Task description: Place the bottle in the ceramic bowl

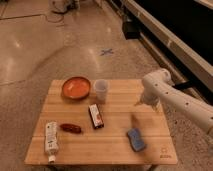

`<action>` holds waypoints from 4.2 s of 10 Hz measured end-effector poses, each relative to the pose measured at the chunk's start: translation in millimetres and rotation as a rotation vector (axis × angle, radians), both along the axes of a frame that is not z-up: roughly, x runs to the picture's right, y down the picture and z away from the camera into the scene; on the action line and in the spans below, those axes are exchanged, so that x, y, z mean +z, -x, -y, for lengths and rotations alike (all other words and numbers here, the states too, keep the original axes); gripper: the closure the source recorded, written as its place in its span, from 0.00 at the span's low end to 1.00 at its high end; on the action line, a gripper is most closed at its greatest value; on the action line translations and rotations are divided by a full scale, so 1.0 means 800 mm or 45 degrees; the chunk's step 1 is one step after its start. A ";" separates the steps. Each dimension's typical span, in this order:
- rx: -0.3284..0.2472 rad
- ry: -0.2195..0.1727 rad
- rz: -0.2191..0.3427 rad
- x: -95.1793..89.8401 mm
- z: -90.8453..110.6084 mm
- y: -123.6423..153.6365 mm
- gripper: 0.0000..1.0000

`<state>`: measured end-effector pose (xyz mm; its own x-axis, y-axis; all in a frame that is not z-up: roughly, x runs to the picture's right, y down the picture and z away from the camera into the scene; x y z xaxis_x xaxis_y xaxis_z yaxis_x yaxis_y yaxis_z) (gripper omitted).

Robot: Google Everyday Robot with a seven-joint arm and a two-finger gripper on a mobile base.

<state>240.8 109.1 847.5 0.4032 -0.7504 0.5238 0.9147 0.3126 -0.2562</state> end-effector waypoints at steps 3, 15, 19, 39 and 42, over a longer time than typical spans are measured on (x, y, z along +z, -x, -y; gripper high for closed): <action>0.001 0.000 -0.001 0.000 0.000 -0.001 0.21; 0.001 -0.001 -0.001 0.000 0.000 -0.001 0.21; 0.001 -0.002 -0.001 0.000 0.000 -0.001 0.21; -0.399 0.064 0.612 -0.132 -0.089 0.386 0.21; -0.400 0.082 0.625 -0.137 -0.094 0.389 0.21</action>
